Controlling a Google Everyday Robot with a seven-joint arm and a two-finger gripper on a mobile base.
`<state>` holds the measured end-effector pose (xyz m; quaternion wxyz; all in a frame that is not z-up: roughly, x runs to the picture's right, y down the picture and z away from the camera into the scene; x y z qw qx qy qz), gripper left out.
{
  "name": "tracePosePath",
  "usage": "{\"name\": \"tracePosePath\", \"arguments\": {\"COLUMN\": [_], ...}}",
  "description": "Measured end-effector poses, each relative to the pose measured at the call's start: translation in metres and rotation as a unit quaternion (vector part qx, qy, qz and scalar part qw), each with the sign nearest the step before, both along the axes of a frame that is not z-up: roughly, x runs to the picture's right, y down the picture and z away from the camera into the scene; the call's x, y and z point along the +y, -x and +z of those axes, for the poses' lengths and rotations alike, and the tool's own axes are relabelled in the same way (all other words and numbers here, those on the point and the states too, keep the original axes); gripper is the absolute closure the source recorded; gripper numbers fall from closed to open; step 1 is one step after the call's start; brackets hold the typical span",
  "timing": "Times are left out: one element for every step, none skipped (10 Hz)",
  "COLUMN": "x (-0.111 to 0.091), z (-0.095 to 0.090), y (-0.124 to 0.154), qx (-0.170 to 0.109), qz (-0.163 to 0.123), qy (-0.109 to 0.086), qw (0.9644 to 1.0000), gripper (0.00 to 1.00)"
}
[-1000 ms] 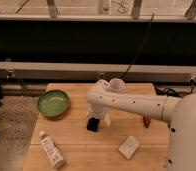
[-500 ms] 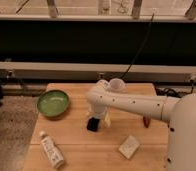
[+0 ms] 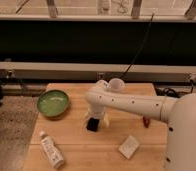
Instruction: Place the eraser on the white sponge
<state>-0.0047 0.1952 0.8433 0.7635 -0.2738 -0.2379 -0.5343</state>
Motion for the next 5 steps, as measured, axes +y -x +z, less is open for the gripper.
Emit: {"name": "tracePosePath", "arguments": {"x": [-0.001,-0.005,-0.008,-0.009,-0.01], "z": [0.005,0.012,0.016,0.017,0.018], "y": [0.002,0.005,0.003,0.001,0.004], "qx": [-0.001,-0.004,-0.001,0.0,-0.001], "qz": [-0.004,-0.009,-0.012,-0.014,-0.018], "qy": [0.0,-0.001,-0.005,-0.006,-0.008], "qw": [1.0,1.0,0.9999,0.9999,0.9998], "gripper": [0.2,0.2,0.2,0.2,0.23]}}
